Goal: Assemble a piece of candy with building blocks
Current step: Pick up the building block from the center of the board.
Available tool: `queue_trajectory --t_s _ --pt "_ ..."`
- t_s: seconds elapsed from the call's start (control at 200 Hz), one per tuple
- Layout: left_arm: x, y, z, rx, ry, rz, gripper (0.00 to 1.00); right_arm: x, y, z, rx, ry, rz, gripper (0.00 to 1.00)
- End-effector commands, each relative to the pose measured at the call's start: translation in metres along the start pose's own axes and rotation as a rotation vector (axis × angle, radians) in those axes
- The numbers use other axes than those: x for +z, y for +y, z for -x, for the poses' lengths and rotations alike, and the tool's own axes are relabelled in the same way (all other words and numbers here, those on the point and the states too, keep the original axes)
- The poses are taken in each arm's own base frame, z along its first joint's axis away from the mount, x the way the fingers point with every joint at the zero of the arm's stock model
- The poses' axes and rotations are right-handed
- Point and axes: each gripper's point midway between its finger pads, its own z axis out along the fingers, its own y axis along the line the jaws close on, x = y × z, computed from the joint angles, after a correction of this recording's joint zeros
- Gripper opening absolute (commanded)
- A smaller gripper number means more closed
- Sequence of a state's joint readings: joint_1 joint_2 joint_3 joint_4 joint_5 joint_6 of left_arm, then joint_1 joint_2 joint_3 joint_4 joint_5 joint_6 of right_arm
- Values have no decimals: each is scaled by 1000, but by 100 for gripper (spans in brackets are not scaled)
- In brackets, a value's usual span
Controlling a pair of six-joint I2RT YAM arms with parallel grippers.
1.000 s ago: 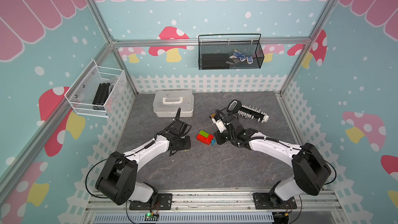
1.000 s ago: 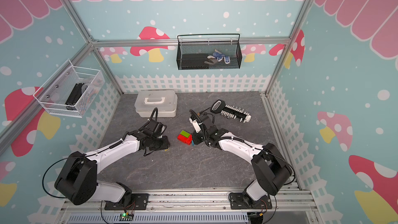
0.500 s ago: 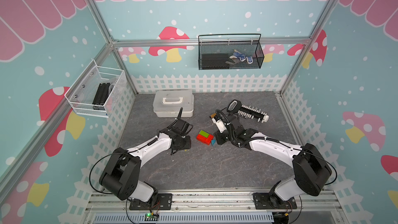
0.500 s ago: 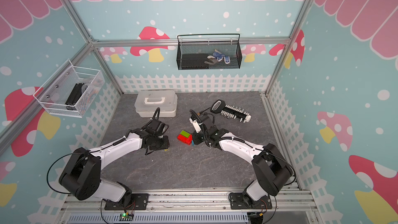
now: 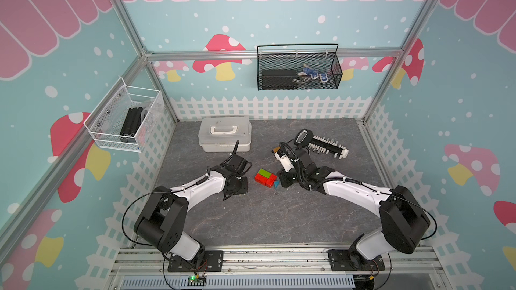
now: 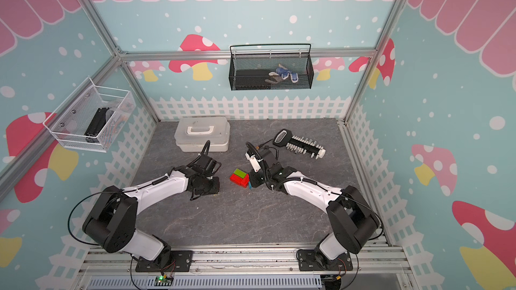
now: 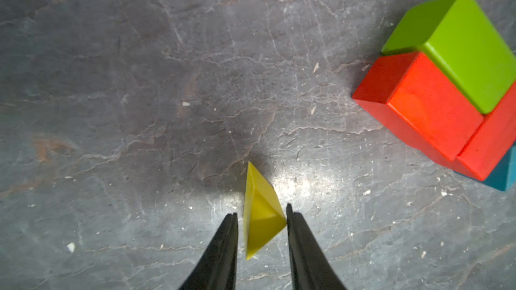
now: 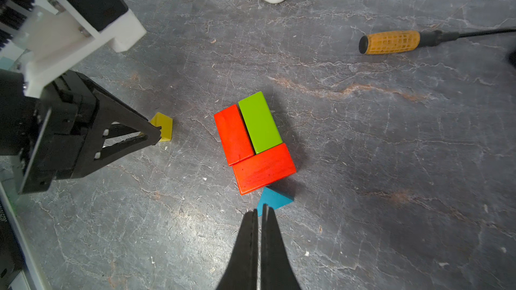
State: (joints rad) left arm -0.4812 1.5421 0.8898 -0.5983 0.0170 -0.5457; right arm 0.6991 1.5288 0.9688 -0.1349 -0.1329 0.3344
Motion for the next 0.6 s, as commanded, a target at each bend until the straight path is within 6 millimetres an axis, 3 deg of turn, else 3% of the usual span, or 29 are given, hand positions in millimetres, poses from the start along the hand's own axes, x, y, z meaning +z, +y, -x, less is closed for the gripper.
queue_trajectory --t_s 0.0,0.385,0.595 --pt "0 -2 8 7 -16 18 31 3 -3 -8 20 24 3 0" --pt "6 -2 8 4 -6 24 23 6 -2 -12 23 35 9 0" --pt "-3 -3 18 39 -25 44 18 8 -1 -13 34 43 19 0"
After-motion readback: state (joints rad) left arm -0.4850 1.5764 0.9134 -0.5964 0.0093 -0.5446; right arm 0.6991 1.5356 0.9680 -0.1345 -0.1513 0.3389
